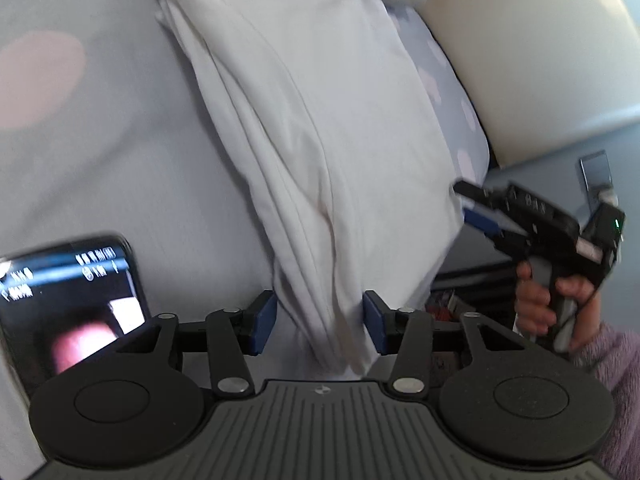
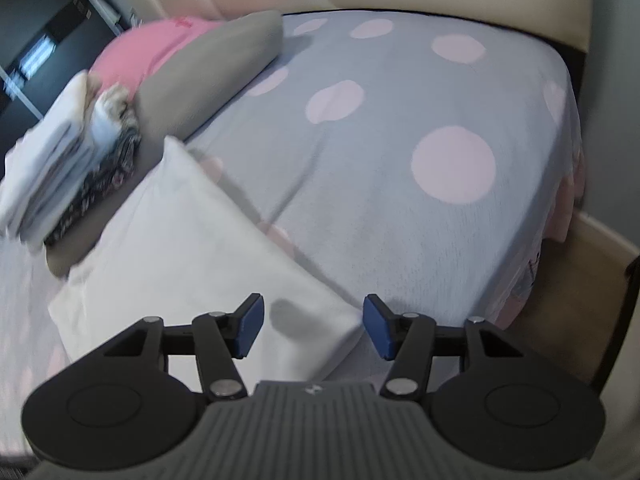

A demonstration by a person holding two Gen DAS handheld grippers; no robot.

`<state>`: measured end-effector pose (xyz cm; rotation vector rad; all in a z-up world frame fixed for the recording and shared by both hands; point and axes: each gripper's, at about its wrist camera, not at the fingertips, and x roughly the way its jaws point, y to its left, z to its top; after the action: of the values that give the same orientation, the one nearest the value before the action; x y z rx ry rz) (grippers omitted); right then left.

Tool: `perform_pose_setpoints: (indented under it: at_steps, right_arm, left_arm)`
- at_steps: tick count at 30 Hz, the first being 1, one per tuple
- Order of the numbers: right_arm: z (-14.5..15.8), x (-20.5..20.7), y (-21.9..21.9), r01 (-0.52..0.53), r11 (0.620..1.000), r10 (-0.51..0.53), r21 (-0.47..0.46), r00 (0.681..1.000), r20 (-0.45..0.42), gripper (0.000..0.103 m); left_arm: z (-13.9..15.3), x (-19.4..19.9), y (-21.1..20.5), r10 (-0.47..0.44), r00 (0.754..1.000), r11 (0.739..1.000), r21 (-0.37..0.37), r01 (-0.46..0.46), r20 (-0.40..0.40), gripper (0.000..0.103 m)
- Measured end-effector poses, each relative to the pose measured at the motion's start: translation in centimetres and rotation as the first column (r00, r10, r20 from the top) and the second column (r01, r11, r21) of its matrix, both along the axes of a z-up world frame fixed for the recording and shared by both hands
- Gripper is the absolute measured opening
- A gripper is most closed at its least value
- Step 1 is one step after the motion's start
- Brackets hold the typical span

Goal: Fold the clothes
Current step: 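Lower the white shirt onto the bed beside the stack and open both grippers, then release the shirt and withdraw both grippers from it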

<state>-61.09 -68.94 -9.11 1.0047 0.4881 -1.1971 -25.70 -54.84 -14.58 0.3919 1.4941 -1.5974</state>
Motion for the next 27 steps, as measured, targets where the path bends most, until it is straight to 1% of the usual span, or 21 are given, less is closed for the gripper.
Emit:
perform_pose_setpoints:
  at_steps: [3, 5, 6, 7, 8, 9, 11, 12, 15, 17, 18, 20, 21, 23, 25, 27]
  right_arm:
    - [-0.8, -1.0, 0.0, 0.039, 0.999, -0.039, 0.003, 0.999, 0.033, 0.058]
    - [-1.2, -1.5, 0.2, 0.059, 0.998, -0.058, 0.0, 0.996, 0.066, 0.058]
    - [-1.4, -1.6, 0.4, 0.066, 0.998, -0.066, 0.0, 0.994, 0.082, 0.054]
    - [-1.5, -1.7, 0.5, 0.071, 0.997, -0.071, 0.003, 0.993, 0.098, 0.05]
    - [-1.7, -1.6, 0.7, 0.076, 0.997, -0.076, 0.007, 0.991, 0.113, 0.04]
    - [-1.8, -1.7, 0.8, 0.079, 0.997, -0.079, 0.009, 0.989, 0.128, 0.031]
    - [-1.6, -1.8, 1.1, 0.094, 0.996, -0.095, 0.012, 0.985, 0.147, 0.018]
    - [-1.2, -1.7, 1.2, 0.1, 0.995, -0.1, 0.002, 0.985, 0.141, 0.013]
    - [1.0, -1.0, 1.8, 0.094, 0.994, -0.09, -0.049, 0.993, 0.083, 0.008]
    - [2.4, -0.6, 2.1, 0.098, 0.992, -0.096, -0.074, 0.995, 0.035, 0.008]
    - [2.7, -0.5, 2.2, 0.105, 0.991, -0.104, -0.079, 0.994, 0.013, 0.008]
    - [2.2, -0.4, 2.1, 0.105, 0.993, -0.108, -0.06, 0.993, -0.039, 0.008]
    - [1.6, -0.3, 2.1, 0.112, 0.993, -0.114, -0.047, 0.992, -0.051, 0.007]
    - [0.5, -0.2, 2.1, 0.123, 0.992, -0.125, -0.03, 0.989, -0.073, 0.007]
    - [-0.5, 0.0, 2.0, 0.129, 0.991, -0.131, -0.028, 0.987, -0.094, 0.007]
    - [-0.8, 0.1, 1.9, 0.142, 0.99, -0.143, -0.024, 0.985, -0.1, 0.008]
  left_arm:
    - [0.0, -0.5, 0.2, -0.017, 1.0, 1.0, -0.005, 0.017, 0.015, 0.043]
    - [-0.3, -0.6, -0.1, -0.024, 1.0, 1.0, -0.004, 0.024, 0.009, 0.042]
    - [-0.4, -0.7, -0.2, -0.025, 1.0, 1.0, -0.002, 0.025, 0.003, 0.032]
    - [-0.5, -0.8, -0.3, -0.025, 1.0, 1.0, 0.0, 0.025, -0.002, 0.026]
    - [-0.6, -0.9, -0.4, -0.025, 1.0, 1.0, 0.003, 0.025, -0.007, 0.018]
    - [-0.7, -1.0, -0.5, -0.024, 1.0, 1.0, 0.005, 0.024, -0.011, 0.014]
    - [-0.3, -1.3, -0.8, -0.023, 1.0, 1.0, 0.002, 0.023, -0.015, 0.01]
    - [0.1, -1.3, -0.8, -0.027, 0.999, 1.0, -0.006, 0.027, -0.02, 0.009]
    - [1.5, -1.5, -0.7, -0.042, 0.998, 0.999, -0.031, 0.041, -0.043, 0.008]
    - [1.9, -1.9, -0.8, -0.058, 0.996, 0.998, -0.031, 0.056, -0.069, 0.008]
    - [1.8, -2.2, -0.9, -0.066, 0.996, 0.998, -0.025, 0.065, -0.061, 0.008]
    - [1.3, -3.1, -1.0, -0.084, 0.996, 0.996, -0.008, 0.084, -0.02, 0.008]
    - [0.9, -3.4, -1.1, -0.087, 0.996, 0.996, 0.006, 0.087, -0.007, 0.008]
    - [-0.1, -3.6, -1.5, -0.081, 0.997, 0.996, 0.037, 0.081, 0.0, 0.008]
    - [-0.5, -3.8, -1.8, -0.084, 0.996, 0.995, 0.046, 0.084, 0.003, 0.008]
    - [-0.2, -4.3, -2.1, -0.107, 0.994, 0.993, 0.043, 0.106, 0.027, 0.008]
